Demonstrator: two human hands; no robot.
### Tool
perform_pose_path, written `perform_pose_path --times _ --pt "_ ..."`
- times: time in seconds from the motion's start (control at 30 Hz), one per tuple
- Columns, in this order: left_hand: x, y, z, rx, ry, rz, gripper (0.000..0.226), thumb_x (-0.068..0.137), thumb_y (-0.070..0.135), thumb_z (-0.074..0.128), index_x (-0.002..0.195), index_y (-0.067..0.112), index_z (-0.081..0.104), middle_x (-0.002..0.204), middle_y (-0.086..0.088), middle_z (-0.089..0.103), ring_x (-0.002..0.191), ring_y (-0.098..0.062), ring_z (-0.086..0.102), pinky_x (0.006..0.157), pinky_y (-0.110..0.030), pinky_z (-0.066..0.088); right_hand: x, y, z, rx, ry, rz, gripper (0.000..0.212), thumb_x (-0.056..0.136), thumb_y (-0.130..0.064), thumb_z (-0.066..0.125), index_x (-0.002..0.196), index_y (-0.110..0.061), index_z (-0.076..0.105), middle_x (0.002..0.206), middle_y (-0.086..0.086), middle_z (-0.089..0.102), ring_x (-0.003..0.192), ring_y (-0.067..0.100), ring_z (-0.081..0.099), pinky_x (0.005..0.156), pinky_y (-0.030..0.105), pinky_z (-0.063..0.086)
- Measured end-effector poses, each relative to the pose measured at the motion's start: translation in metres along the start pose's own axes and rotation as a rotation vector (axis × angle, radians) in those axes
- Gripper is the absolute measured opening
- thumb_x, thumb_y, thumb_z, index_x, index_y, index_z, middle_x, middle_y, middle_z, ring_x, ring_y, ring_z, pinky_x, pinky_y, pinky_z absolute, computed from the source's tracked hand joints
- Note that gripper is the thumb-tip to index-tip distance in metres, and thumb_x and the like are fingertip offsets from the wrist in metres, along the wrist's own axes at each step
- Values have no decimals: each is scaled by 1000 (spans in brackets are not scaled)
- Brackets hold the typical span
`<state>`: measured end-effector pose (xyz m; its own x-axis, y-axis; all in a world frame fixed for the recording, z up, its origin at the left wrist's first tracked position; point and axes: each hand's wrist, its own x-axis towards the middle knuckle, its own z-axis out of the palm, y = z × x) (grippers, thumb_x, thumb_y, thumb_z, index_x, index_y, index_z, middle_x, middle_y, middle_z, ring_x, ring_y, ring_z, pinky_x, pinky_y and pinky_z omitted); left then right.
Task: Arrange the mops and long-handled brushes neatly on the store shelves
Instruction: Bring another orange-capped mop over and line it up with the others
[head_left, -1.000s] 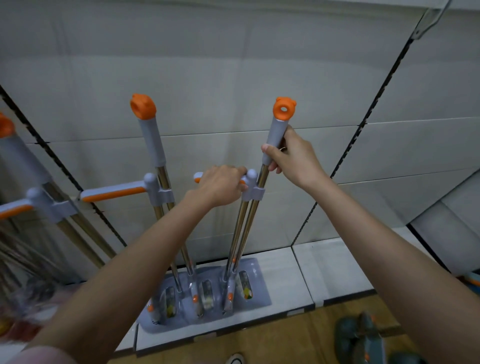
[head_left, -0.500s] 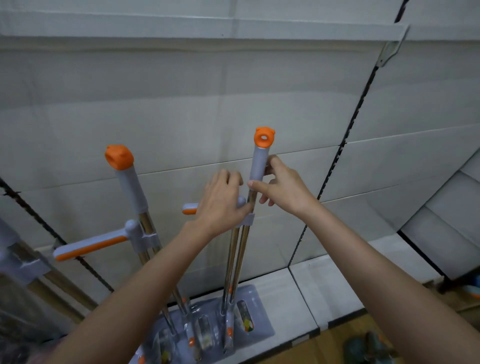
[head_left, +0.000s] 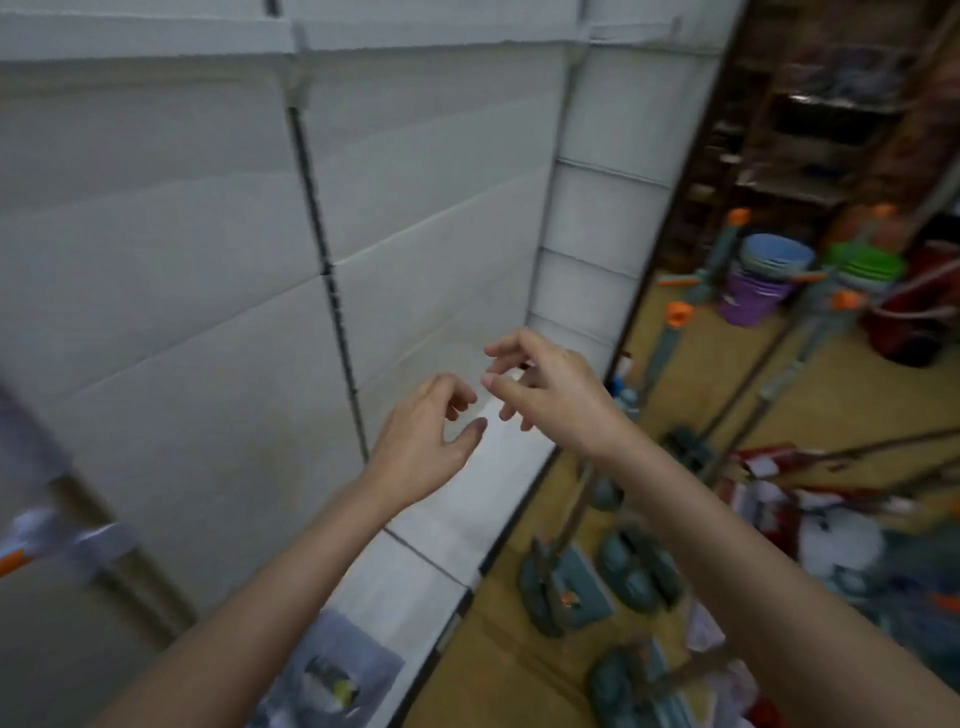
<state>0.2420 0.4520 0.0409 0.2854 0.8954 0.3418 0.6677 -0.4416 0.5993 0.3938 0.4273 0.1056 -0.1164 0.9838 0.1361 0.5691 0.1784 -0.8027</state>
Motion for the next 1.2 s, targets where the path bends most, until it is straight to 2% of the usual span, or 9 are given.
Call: perform_pose_path --times 0.23,0.37,0.5,0.57,0.67,0.83,0.93,1.1,1.2 --pt "60 88 130 -15 -346 56 52 87 31 56 131 7 43 132 -13 48 119 -25 50 100 -33 39 -34 98 -120 -93 165 183 7 90 -17 58 97 -16 56 81 -6 59 59 10 61 47 17 47" --pt "92 103 184 202 -495 -28 62 90 35 51 140 5 29 146 -15 33 134 -30 33 110 -40 30 -23 148 -157 -100 167 366 11 90 -17 57 93 -19 46 91 5 61 73 18 62 65 33 56" --pt "100 94 224 385 -640 -196 72 93 38 44 147 14 4 158 -6 1 146 -28 -2 114 -57 6 -1 193 -165 6 108 489 66 88 -15 62 141 -14 23 143 12 39 100 28 61 55 24 49" --pt "97 87 234 394 -676 -260 73 93 37 44 148 15 0 158 -4 -2 146 -28 -4 113 -60 6 11 208 -161 145 97 510 85 87 -10 63 149 -19 5 150 12 31 108 33 61 61 29 55" --pt "90 82 240 367 -615 -257 67 92 33 47 145 13 11 152 -8 13 140 -30 16 112 -54 23 28 229 -152 317 78 555 84 88 -10 62 149 -22 5 130 6 43 102 31 65 80 42 58" --pt "81 67 244 273 -522 -321 52 89 25 57 131 14 30 131 -13 28 111 -28 45 98 -40 44 51 250 -129 235 73 538 21 92 -20 56 108 -9 47 102 14 59 73 15 64 67 29 59" --pt "86 60 233 209 -499 -365 46 89 29 57 127 15 36 127 -13 32 104 -25 53 96 -33 46 63 243 -124 163 53 512 19 94 -20 53 108 -7 52 95 14 64 65 13 63 60 23 55" --pt "115 56 172 220 -364 -351 49 83 45 60 120 14 50 117 -15 49 105 -32 56 88 -34 43 95 195 -132 47 47 288 15 93 -21 54 99 -8 51 82 11 64 59 16 63 64 36 55" --pt "119 59 119 338 -187 -327 44 81 54 57 107 18 59 96 -10 64 96 -30 61 75 -33 45 115 143 -135 108 24 147 14 91 -20 55 93 -8 48 71 6 60 63 31 67 75 51 57"
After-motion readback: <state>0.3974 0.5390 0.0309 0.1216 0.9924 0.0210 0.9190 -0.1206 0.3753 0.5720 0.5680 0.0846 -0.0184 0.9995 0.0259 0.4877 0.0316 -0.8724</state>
